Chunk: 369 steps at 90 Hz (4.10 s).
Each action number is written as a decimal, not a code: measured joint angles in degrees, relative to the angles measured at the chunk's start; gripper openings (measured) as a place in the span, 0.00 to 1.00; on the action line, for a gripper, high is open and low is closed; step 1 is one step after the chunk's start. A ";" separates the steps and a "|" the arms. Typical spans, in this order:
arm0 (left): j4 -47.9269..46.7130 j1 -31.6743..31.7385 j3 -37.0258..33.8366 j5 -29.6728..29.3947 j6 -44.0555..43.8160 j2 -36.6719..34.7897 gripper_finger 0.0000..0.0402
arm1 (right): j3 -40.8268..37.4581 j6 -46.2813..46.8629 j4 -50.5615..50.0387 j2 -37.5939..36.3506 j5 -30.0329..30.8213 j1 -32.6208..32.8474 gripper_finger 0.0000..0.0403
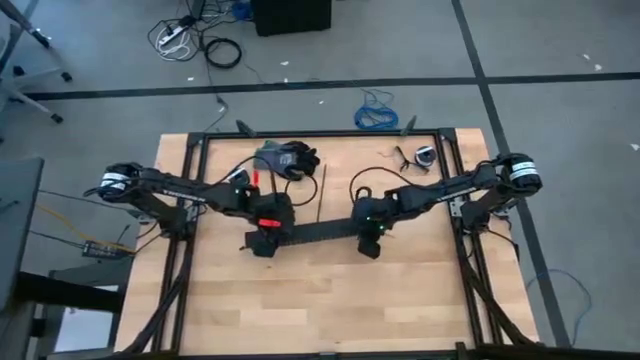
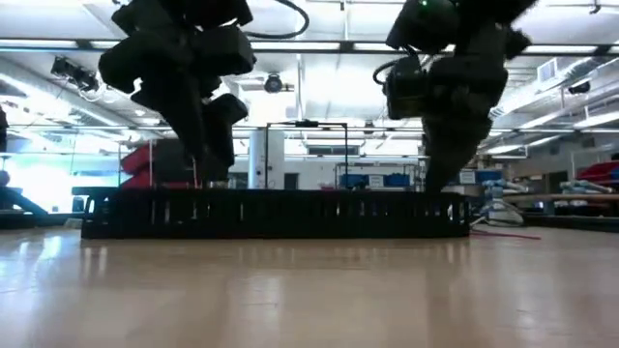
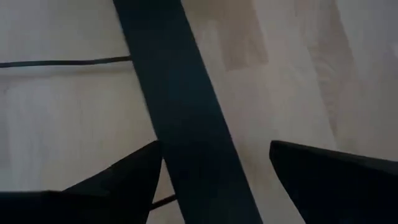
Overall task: Ziptie cables
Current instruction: Close the black cable duct cover
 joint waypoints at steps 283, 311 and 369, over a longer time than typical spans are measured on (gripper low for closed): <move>7.91 0.11 0.42 -5.01 5.42 8.38 0.00 | -13.36 2.21 11.80 -0.87 -8.67 -7.21 0.00; 7.22 0.11 0.44 -5.01 4.62 8.38 0.00 | -13.47 2.68 11.39 -0.89 -12.04 -7.23 0.00; 7.36 0.11 0.24 -5.04 4.57 8.42 0.00 | -13.69 2.36 16.81 -0.45 -12.21 -7.32 0.00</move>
